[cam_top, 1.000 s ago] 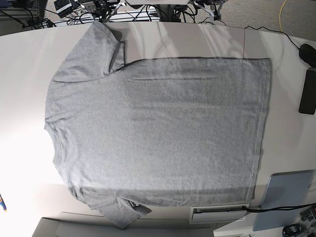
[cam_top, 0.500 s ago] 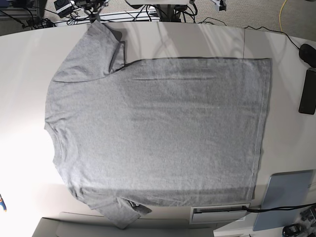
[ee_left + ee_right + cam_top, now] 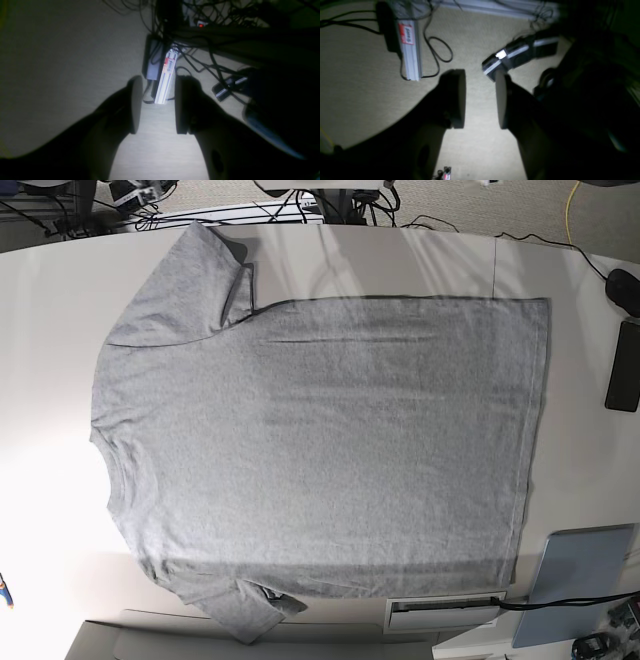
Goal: Fold the T-shirt properly
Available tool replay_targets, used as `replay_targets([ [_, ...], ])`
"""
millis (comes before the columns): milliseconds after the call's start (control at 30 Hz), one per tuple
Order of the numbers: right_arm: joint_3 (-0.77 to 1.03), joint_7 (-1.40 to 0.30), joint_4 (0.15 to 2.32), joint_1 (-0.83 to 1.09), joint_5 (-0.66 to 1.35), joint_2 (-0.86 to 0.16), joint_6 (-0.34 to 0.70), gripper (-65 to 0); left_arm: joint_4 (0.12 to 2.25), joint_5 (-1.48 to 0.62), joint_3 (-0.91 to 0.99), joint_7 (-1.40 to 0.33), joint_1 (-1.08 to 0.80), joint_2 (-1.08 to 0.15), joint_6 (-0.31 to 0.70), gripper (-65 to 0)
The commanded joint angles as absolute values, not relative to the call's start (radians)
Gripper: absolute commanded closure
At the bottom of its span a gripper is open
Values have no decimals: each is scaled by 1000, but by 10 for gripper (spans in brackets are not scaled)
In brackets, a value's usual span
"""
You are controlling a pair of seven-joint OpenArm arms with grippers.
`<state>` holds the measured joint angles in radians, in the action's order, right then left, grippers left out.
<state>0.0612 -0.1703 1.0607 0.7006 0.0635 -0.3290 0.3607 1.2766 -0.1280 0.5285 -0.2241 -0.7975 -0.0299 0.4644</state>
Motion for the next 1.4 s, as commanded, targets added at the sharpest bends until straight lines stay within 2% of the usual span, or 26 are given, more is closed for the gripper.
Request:
replay_targets([
  [0,66,-181,1123,752,84,-360,364,-207,1344,-135,532,-220,-848,-34,473,-234],
  [233,105,-250,1537,1008,127,-466,367,-207,1753,-129,533,-229,-1041,-96,545,-234],
  [400,227,-321,1804,1107,127,-463,407,-207,1982,-25,533,-230,-1081,-186,543,-234],
  [600,371,-405,2081,1138,110,-463,490,-207,2143,53,533,-221,-1077,-344,543,-234],
  [833,482,-419,2265,1093,-95,-463,521,-207,2130,113,532,-194,-981,-484,563,-244],
  [967,481,-429,2271,1050,-129,-463,521,-209,2076,113,532,-170,-876,-528,683,-308],
  [1033,481,-455,2271,1030,-129,-463,520,-242,2037,112,532,-157,-824,-539,696,-318],
  [1167,481,-487,2271,1010,-154,-469,521,-319,1975,113,525,-157,-758,-553,698,-318],
  [1300,479,-477,2271,1008,-158,-505,521,-322,1930,152,424,-157,-736,-575,687,-318],
  [1367,479,-478,2271,1008,-158,-521,521,-322,1906,257,350,-159,-715,-590,605,-318],
])
